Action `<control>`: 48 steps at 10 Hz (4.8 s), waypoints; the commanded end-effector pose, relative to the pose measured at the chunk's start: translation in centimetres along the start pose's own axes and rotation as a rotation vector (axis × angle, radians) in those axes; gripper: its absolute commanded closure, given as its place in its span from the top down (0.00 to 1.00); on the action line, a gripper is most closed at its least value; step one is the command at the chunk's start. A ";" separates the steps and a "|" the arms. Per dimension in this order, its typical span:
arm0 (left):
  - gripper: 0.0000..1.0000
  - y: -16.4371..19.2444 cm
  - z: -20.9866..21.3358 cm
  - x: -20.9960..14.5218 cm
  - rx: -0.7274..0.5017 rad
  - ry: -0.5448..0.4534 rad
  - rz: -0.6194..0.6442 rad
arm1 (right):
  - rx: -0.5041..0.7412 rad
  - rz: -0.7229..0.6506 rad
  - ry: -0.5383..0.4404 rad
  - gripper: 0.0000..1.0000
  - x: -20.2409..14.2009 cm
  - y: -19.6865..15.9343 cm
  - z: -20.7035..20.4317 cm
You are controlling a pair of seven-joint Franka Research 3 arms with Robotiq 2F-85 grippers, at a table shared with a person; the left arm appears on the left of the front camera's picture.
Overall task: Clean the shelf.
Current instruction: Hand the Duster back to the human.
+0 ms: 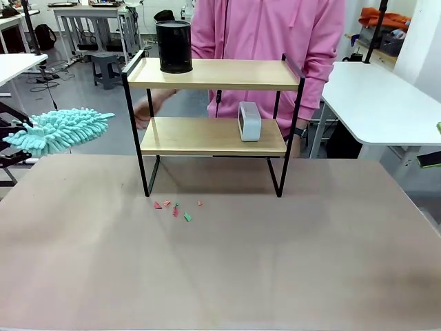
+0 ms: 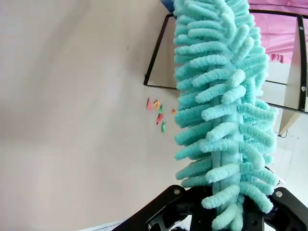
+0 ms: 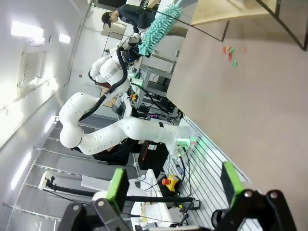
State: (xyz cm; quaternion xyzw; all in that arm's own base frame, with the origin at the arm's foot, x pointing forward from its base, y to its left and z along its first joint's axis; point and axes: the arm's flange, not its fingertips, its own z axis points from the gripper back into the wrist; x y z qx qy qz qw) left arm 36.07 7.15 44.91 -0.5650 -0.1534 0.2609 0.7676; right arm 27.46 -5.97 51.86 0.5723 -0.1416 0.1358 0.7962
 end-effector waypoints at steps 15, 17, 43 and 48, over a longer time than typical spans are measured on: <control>0.46 -0.6 0.3 -0.3 -0.027 0.011 -0.015 | 0.010 0.014 0.004 1.00 0.1 0.0 0.3; 1.00 -0.7 0.3 -0.3 -0.029 0.043 -0.025 | 0.010 0.014 0.004 1.00 0.1 0.0 0.3; 1.00 -2.5 -7.5 -11.1 -0.124 0.772 -0.036 | 0.327 -0.033 0.046 1.00 4.3 0.1 -13.6; 1.00 -2.5 -7.5 -11.1 -0.124 0.772 -0.036 | 0.327 -0.033 0.046 1.00 4.3 0.1 -13.6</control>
